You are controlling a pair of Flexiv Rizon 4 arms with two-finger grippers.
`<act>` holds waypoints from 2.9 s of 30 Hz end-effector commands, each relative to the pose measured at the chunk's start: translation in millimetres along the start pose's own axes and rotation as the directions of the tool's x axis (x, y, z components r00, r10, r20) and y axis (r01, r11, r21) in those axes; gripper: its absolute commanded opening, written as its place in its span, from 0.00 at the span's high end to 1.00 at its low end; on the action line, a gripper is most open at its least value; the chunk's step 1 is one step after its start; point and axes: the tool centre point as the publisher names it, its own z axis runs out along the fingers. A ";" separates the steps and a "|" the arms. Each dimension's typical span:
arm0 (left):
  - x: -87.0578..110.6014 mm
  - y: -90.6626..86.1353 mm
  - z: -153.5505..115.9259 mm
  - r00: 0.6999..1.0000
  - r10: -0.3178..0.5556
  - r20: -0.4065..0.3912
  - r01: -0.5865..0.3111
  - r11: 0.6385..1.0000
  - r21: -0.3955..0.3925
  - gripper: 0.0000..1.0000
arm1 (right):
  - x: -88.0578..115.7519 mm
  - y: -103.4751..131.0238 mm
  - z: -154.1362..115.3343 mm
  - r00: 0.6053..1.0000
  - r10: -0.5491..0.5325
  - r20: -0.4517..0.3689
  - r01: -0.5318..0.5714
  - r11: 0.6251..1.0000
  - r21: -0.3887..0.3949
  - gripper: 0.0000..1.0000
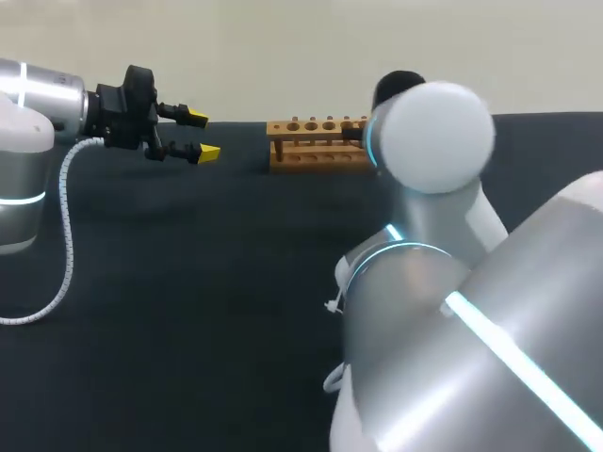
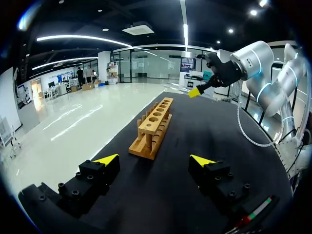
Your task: Grasp the test tube, adjust it, and insert it.
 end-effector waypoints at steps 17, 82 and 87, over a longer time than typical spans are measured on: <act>1.3 -0.9 -0.3 1.000 0.003 0.005 -0.003 1.000 -0.003 0.00 | 12.1 13.6 21.9 0.999 0.030 0.017 -0.031 0.999 0.017 1.00; 1.3 -0.9 -0.3 1.000 0.003 0.005 -0.003 1.000 -0.003 0.00 | 36.8 35.8 46.9 0.974 -0.114 -0.193 0.086 0.985 -0.151 1.00; 1.3 -0.9 -0.3 1.000 0.003 0.005 -0.003 1.000 -0.003 0.00 | 39.2 36.1 49.9 0.957 -0.131 -0.258 0.090 0.982 -0.165 1.00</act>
